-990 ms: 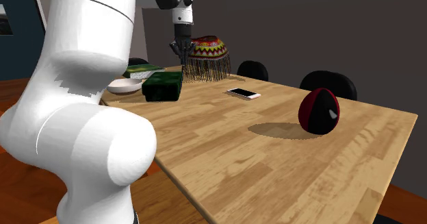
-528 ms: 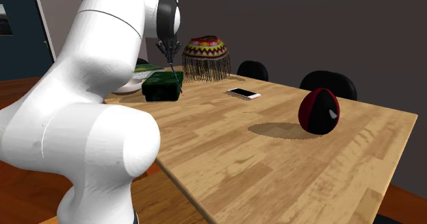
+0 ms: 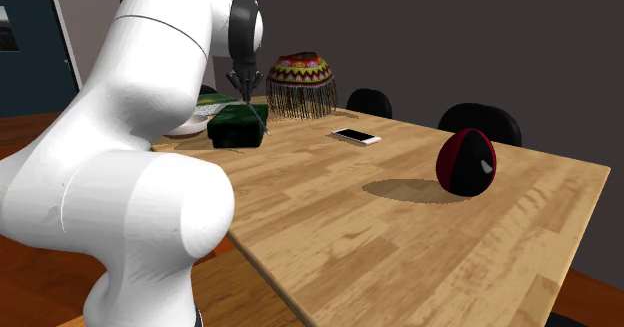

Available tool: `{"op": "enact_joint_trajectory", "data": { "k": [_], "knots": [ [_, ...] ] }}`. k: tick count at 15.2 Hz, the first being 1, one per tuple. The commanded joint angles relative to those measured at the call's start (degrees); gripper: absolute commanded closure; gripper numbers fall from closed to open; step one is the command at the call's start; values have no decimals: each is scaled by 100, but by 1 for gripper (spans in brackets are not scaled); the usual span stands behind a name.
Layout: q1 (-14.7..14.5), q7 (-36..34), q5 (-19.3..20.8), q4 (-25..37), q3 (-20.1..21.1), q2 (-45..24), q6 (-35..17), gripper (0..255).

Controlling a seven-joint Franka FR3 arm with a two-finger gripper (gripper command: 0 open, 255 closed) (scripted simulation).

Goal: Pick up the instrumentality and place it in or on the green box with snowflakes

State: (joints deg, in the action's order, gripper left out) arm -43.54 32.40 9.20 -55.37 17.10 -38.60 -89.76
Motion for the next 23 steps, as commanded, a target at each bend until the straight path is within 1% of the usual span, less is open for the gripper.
{"op": "enact_joint_trajectory", "data": {
  "k": [1, 7, 15, 16, 21, 23],
  "knots": [
    [53, 2, -14, -296, 5, 78, -217, 255],
    [126, -18, -20, -880, 5, 146, -727, 255],
    [129, -19, -20, -907, 5, 147, -752, 255],
    [129, -19, -20, -907, 5, 147, -752, 0],
    [129, -19, -20, -907, 5, 147, -752, 0],
    [63, 3, -10, -368, 1, 58, -308, 0]
  ]
}}
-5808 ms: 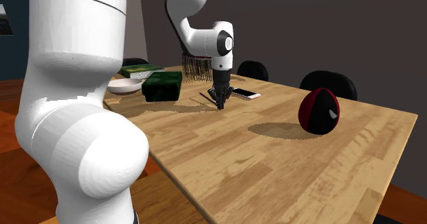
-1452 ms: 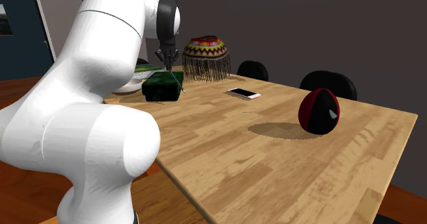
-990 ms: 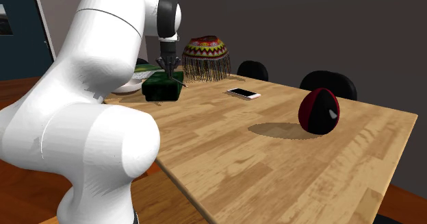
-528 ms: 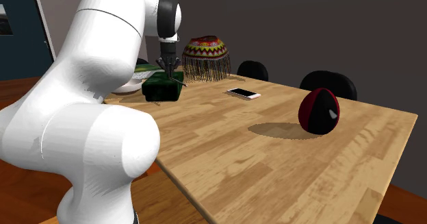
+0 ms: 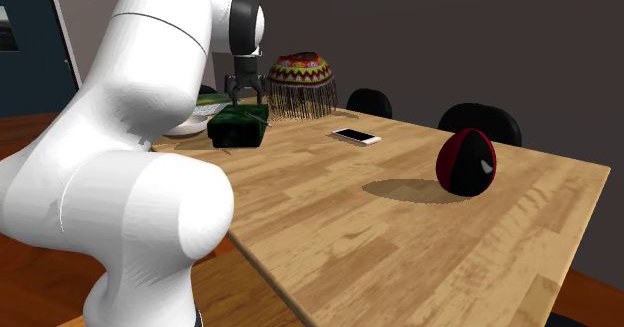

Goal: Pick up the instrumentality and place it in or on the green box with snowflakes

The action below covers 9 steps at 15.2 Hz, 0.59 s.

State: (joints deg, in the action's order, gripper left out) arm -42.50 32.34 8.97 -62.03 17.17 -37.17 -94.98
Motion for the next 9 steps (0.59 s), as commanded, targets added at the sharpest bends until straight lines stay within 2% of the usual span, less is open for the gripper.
{"op": "enact_joint_trajectory", "data": {
  "k": [1, 2, 9],
  "knots": [
    [-86, 21, 25, 624, -12, -162, 460, 0],
    [-130, 32, 39, 919, -19, -243, 670, 0],
    [-131, 33, 38, 920, -20, -244, 671, 0]
  ]
}}
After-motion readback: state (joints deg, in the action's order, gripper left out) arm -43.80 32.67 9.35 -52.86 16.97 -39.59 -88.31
